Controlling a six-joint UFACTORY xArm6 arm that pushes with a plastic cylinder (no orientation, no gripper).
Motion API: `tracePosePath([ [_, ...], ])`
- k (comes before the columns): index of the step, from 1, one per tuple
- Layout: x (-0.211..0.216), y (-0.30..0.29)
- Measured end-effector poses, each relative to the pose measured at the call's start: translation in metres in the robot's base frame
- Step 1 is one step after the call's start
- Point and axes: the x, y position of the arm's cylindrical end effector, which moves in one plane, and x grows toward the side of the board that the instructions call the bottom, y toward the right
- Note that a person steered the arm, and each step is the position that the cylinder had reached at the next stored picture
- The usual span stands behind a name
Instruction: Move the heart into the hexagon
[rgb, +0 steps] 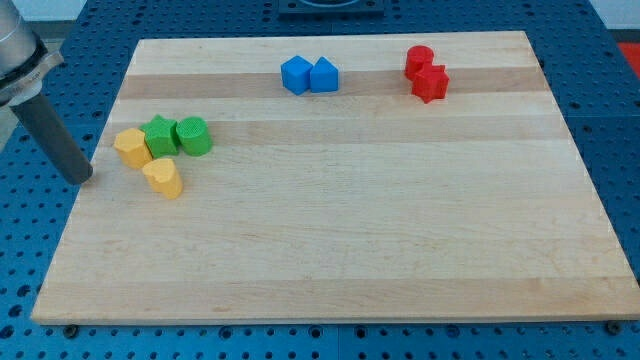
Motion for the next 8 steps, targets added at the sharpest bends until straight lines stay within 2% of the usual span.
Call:
tracePosePath([
  [4,0.009,0.000],
  [6,0.040,0.030],
  [7,0.040,0.035],
  [8,0.049,0.082],
])
